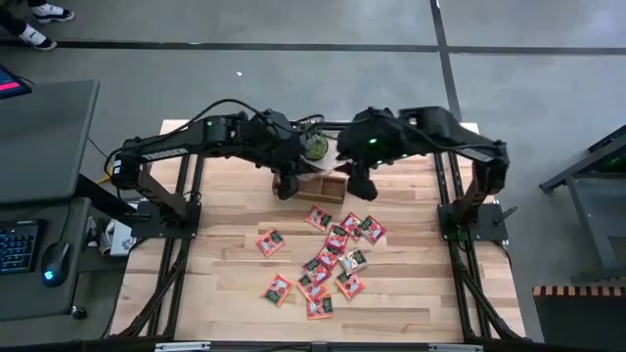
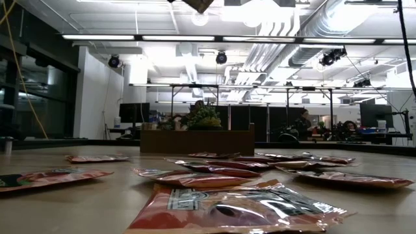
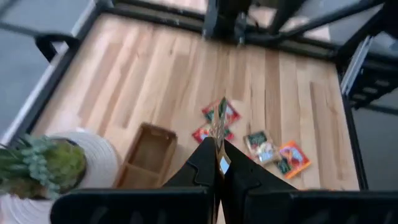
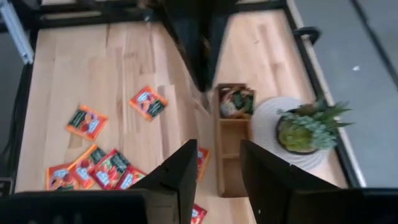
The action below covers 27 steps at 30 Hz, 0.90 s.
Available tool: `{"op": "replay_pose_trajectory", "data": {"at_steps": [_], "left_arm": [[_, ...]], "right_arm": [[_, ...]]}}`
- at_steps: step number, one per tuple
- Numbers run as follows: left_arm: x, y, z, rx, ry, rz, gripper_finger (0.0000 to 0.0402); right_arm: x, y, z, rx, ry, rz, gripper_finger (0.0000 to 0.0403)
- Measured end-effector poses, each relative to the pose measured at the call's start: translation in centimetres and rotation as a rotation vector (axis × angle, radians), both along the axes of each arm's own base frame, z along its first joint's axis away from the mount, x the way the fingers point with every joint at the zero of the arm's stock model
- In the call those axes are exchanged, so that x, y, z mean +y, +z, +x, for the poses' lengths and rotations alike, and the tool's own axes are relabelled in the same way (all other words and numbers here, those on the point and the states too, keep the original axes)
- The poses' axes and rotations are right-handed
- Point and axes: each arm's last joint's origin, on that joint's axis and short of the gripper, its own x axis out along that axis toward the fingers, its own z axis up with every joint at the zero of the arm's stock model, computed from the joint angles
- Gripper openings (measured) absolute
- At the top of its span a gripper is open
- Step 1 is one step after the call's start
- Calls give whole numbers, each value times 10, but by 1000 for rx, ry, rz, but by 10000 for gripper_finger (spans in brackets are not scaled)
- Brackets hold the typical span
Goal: Pick & Place Tea
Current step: Put the left brown tea bag into the left section of the wooden organizer
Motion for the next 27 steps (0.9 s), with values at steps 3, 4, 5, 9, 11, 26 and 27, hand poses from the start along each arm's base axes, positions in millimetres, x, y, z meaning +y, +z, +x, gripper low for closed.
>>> {"op": "replay_pose_trajectory", "data": {"at_steps": [3, 4, 5, 9, 11, 26, 27], "left_arm": [[0, 2, -9, 11, 18, 32, 0], [1, 3, -8, -3, 27, 42, 0], [1, 2, -9, -8, 37, 48, 0], [8, 0, -24, -23, 75, 55, 0], [13, -5, -33, -50, 100, 42, 0], [45, -122, -68, -269, 191, -51, 0], [47, -132, -68, -285, 180, -63, 0]], "right_arm": [[0, 14, -19, -49, -26, -3, 121], [0, 19, -26, -67, -32, 0, 121], [0, 23, -33, -83, -36, 4, 121], [1, 42, -67, -155, -68, 14, 122], [1, 50, -85, -186, -103, 9, 122], [4, 72, -145, -302, -207, -20, 122], [4, 72, -145, -303, -210, -16, 122]]}}
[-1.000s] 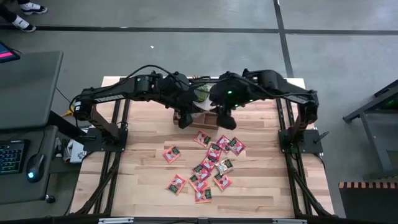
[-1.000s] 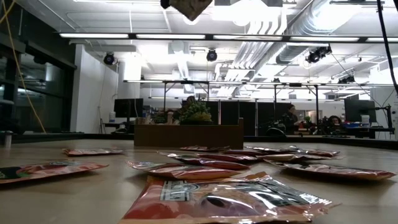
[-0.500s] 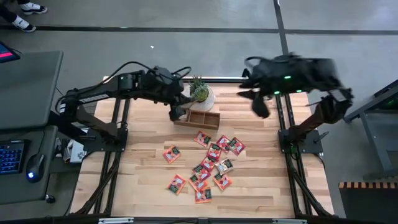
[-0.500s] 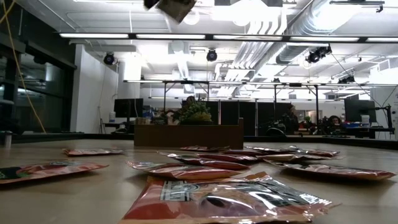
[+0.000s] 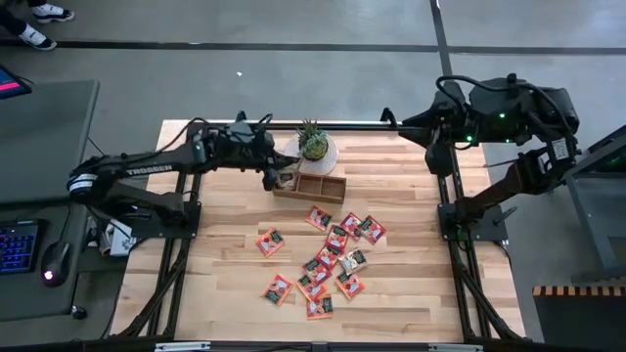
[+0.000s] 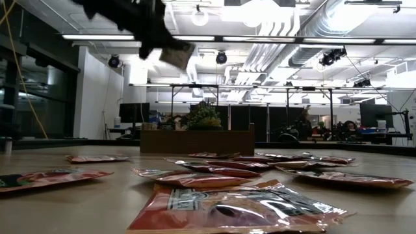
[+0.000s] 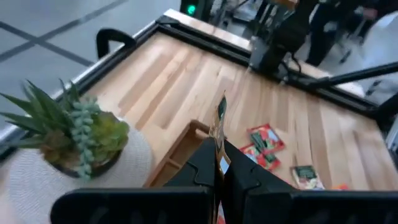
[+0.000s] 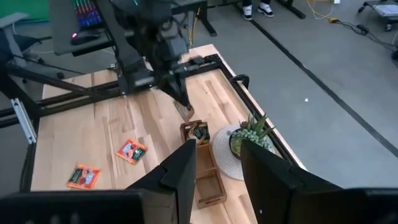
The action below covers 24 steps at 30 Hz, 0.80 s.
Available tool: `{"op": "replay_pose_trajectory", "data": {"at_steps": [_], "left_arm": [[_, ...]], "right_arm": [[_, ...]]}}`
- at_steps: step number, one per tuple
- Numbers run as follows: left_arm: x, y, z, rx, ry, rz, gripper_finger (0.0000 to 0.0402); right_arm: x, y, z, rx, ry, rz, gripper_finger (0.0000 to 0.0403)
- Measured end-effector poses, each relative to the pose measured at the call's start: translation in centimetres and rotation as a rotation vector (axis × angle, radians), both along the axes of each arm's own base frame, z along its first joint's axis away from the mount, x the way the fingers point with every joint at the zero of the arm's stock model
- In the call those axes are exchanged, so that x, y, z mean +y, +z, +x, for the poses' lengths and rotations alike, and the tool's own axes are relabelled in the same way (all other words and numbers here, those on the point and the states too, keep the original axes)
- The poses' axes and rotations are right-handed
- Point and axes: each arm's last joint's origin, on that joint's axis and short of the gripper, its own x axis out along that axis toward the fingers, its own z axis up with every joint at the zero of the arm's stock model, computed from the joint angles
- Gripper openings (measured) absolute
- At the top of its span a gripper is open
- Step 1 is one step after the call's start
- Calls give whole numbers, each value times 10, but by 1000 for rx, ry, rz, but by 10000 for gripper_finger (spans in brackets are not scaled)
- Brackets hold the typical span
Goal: Pick & Place Tea
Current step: Put the left brown tea bag into the left section of the wooden organizer
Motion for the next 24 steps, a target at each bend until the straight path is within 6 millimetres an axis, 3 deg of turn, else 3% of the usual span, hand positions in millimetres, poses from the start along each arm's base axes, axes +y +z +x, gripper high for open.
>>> {"op": "replay_pose_trajectory", "data": {"at_steps": [9, 16, 24], "left_arm": [[23, -74, -25, -139, -3, -78, 0], [39, -95, -47, -210, -6, -102, 0], [52, -114, -42, -187, -64, -147, 0]], "right_arm": [[0, 0, 0, -8, -14, 23, 122], [0, 0, 0, -14, -33, 31, 122], [-2, 1, 0, -20, -87, 10, 122]]}}
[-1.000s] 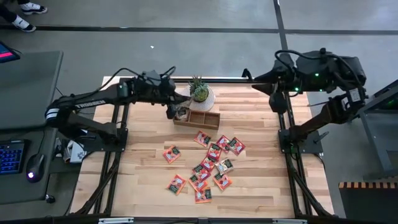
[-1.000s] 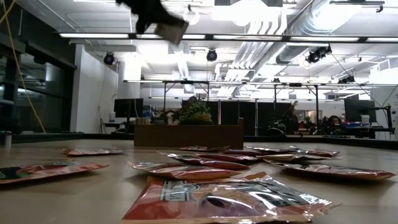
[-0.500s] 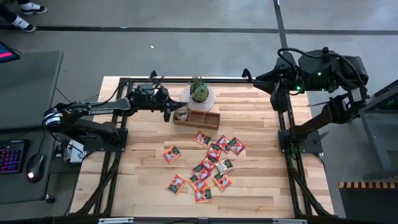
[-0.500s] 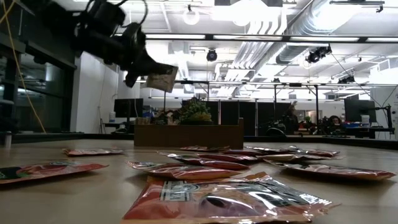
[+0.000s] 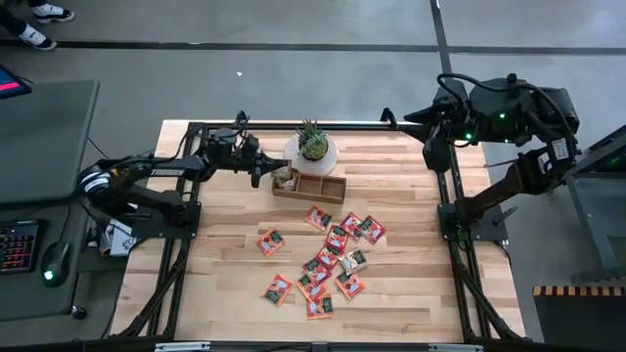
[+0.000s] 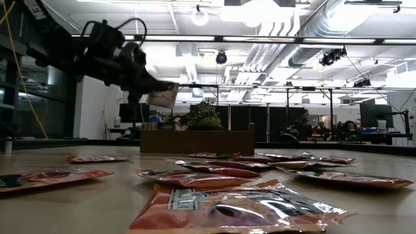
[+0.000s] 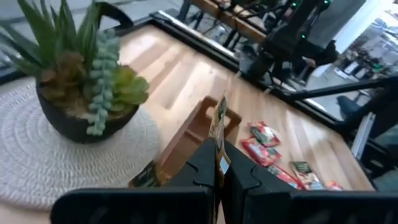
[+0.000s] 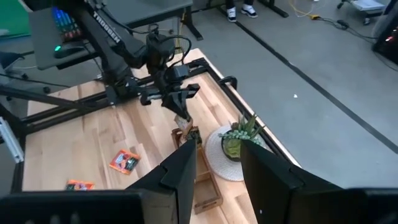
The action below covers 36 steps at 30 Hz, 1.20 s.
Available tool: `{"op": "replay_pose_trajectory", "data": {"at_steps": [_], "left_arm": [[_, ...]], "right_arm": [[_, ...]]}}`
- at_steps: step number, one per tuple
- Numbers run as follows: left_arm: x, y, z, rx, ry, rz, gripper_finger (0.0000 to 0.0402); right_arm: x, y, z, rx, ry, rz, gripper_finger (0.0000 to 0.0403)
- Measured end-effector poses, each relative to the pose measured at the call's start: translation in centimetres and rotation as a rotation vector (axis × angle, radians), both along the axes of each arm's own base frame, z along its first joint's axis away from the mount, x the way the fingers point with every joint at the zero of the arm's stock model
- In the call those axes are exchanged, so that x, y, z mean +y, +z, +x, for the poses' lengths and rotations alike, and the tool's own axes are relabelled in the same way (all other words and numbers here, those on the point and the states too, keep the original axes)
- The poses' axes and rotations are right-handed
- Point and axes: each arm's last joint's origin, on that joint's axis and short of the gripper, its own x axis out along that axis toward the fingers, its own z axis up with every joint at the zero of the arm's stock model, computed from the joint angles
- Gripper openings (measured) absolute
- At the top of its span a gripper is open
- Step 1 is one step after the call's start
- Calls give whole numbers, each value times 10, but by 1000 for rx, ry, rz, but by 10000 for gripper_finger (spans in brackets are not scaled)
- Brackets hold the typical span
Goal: Pick & Place Tea
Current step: Put the left brown tea bag into the left section of the wooden organizer
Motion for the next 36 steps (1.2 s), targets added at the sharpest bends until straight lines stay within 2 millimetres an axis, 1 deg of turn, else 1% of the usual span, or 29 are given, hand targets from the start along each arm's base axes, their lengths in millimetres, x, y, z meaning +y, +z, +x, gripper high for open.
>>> {"op": "replay_pose_trajectory", "data": {"at_steps": [5, 11, 17, 22, 28, 36], "left_arm": [[4, -17, 8, 25, -24, -32, 0], [9, -24, 14, -5, -25, -24, 0], [10, -34, 16, 24, -32, -30, 0], [12, -40, 18, 23, -48, -29, 0], [13, -48, 19, 52, -25, -30, 0], [14, -50, 19, 66, -5, -9, 0]], "right_arm": [[0, 0, 0, -11, -13, 8, 122], [0, 0, 0, -20, -23, 30, 122], [0, 0, 0, -27, -32, 46, 122], [0, 0, 0, -27, -32, 46, 122], [0, 0, 0, -27, -32, 46, 122], [0, 0, 0, -27, -32, 46, 122]]}}
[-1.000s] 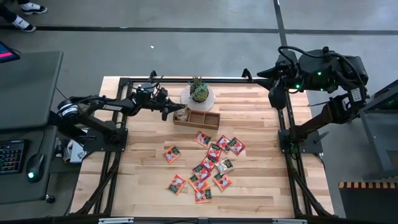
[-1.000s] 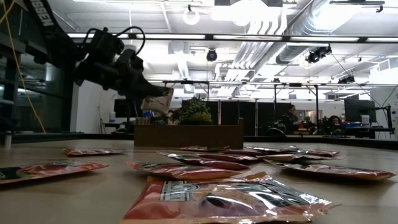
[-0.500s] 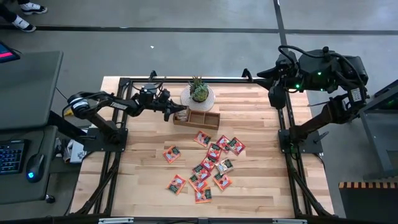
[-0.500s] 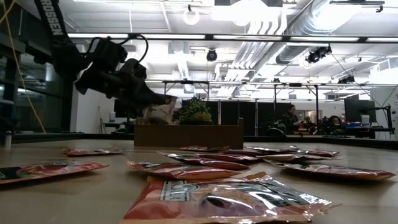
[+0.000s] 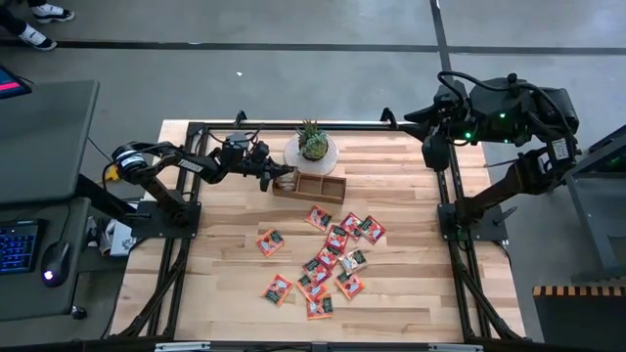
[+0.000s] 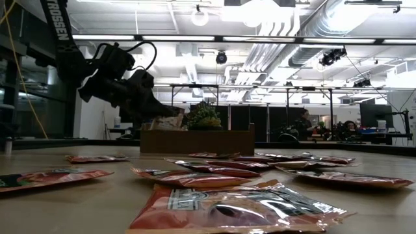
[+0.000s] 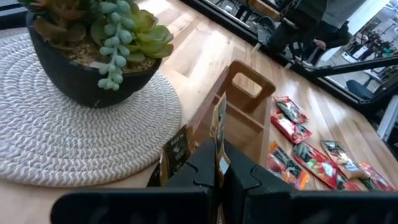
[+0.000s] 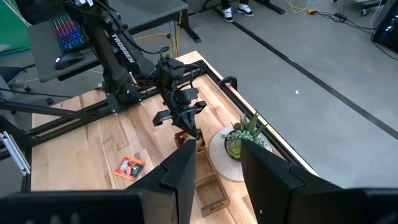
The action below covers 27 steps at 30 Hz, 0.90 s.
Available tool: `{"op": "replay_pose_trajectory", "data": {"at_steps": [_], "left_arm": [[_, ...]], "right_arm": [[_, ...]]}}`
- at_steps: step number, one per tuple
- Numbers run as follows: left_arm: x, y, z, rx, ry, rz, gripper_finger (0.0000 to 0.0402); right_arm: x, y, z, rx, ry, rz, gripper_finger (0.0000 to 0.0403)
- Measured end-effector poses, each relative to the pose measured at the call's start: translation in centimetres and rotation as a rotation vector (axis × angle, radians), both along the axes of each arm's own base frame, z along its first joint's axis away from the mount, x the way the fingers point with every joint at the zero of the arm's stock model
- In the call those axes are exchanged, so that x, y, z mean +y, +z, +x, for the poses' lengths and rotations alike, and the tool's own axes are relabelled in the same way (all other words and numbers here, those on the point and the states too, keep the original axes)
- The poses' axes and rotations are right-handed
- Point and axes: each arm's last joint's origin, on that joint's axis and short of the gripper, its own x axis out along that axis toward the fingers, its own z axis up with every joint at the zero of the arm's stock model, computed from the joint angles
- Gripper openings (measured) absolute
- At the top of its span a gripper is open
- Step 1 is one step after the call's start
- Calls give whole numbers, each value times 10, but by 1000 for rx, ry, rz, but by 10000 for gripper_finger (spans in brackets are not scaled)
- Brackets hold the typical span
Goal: Pick & Place Tea
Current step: Put the left brown tea bag into the left section of the wooden organizer
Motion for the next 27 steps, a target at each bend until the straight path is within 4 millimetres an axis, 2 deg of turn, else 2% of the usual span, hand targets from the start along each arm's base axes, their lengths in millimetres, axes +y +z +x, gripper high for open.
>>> {"op": "replay_pose_trajectory", "data": {"at_steps": [23, 27], "left_arm": [[-2, -1, 0, -2, -71, 19, 2], [-1, 2, 2, -10, -90, 16, 20]], "right_arm": [[0, 0, 0, 7, 6, -17, 122], [0, 0, 0, 8, 8, -20, 122]]}}
